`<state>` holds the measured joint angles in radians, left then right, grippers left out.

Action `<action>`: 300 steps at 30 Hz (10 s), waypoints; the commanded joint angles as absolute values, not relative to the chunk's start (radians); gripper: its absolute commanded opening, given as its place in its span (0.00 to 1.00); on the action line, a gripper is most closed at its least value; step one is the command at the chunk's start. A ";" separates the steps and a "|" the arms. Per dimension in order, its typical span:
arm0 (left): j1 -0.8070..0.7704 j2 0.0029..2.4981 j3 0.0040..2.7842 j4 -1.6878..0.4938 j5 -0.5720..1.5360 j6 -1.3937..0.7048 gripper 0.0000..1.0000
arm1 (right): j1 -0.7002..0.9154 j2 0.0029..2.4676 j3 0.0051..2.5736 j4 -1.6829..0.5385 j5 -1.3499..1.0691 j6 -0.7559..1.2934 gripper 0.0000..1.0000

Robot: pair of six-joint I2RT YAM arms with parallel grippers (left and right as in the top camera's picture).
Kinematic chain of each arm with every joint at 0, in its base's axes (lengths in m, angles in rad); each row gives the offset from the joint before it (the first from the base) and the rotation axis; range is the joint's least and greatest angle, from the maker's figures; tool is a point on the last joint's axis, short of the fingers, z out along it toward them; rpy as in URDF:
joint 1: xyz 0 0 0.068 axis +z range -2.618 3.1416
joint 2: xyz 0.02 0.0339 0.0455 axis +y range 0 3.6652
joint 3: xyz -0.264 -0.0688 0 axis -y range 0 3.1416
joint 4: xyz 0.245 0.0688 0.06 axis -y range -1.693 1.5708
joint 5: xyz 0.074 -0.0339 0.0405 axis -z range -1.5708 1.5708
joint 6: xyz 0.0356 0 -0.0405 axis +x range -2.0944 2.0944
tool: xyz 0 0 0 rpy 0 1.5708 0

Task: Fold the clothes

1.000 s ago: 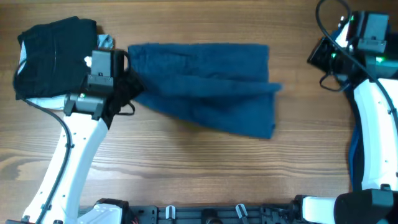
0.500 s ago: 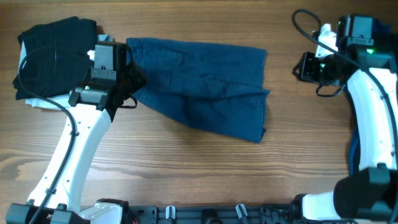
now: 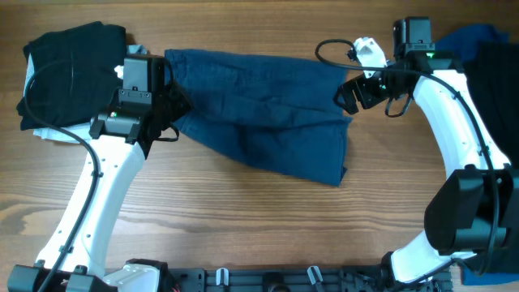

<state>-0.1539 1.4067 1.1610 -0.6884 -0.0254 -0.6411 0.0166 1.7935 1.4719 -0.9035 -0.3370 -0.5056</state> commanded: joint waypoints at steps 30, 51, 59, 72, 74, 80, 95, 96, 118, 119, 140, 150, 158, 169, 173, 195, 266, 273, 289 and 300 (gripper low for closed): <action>-0.150 1.409 1.184 -0.673 -0.012 -0.628 0.13 | 0.123 1.908 1.205 -0.601 -0.224 -0.681 0.50; -0.150 1.408 1.184 -0.599 -0.012 -0.631 0.04 | 0.123 1.737 1.371 -0.644 -0.224 -0.487 0.04; -0.147 1.408 1.184 -0.489 -0.012 -0.637 0.04 | 0.123 1.668 1.490 -0.681 -0.225 -0.467 0.04; -0.144 1.409 1.184 -0.359 -0.080 -0.640 0.05 | 0.113 1.748 1.502 -0.628 -0.319 -0.564 0.04; -0.144 1.411 1.184 -0.364 -0.080 -0.640 0.08 | 0.113 1.763 1.493 -0.667 -0.319 -0.593 0.04; -0.144 1.412 1.184 -0.378 -0.080 -0.640 0.09 | 0.113 1.866 1.463 -0.763 -0.417 -0.769 0.47; -0.144 1.441 1.184 -0.378 -0.080 -0.640 0.09 | 0.115 2.088 1.463 -0.640 -0.494 -0.861 0.58; -0.144 1.441 1.184 -0.378 -0.080 -0.640 0.09 | 0.115 2.088 1.463 -0.613 -0.494 -0.857 0.59; -0.144 1.441 1.184 -0.377 -0.080 -0.640 0.09 | 0.197 2.089 1.399 -0.466 -0.339 -0.801 0.68; -0.144 1.441 1.184 -0.377 -0.080 -0.640 0.09 | 0.197 2.089 1.399 -0.462 -0.338 -0.801 0.66; -0.144 1.439 1.184 -0.358 -0.080 -0.639 0.04 | 0.196 2.035 1.442 -0.448 -0.317 -0.541 0.04; -0.144 1.438 1.184 -0.309 -0.035 -0.672 0.04 | 0.192 1.772 1.472 -0.510 -0.291 -0.492 0.04; -0.144 1.474 1.184 -0.281 -0.058 -0.693 0.04 | 0.160 1.777 1.503 -0.558 -0.295 -0.553 0.04; -0.140 1.479 1.184 -0.280 -0.058 -0.693 0.06 | 0.160 1.934 1.347 -0.528 -0.413 -0.792 0.88; -0.134 1.471 1.186 -0.282 -0.057 -0.692 0.05 | 0.161 2.062 1.347 -0.370 -0.428 -0.809 0.90; -0.133 1.451 1.227 -0.334 -0.061 -0.659 0.05 | 0.153 1.762 1.349 -0.453 -0.419 -0.628 0.04; -0.133 1.451 1.233 -0.370 -0.012 -0.659 0.07 | 0.082 2.104 1.346 -0.463 -0.244 0.500 0.53; -0.133 1.451 1.233 -0.370 -0.012 -0.659 0.07 | 0.082 2.104 1.346 -0.464 -0.243 0.496 0.12; -0.133 1.447 1.319 -0.397 -0.013 -0.624 0.04 | 0.067 1.821 1.480 -0.675 -0.240 0.331 0.04; -0.133 1.452 1.322 -0.271 -0.082 -0.606 0.04 | 0.017 1.808 1.708 -0.698 -0.239 0.316 0.04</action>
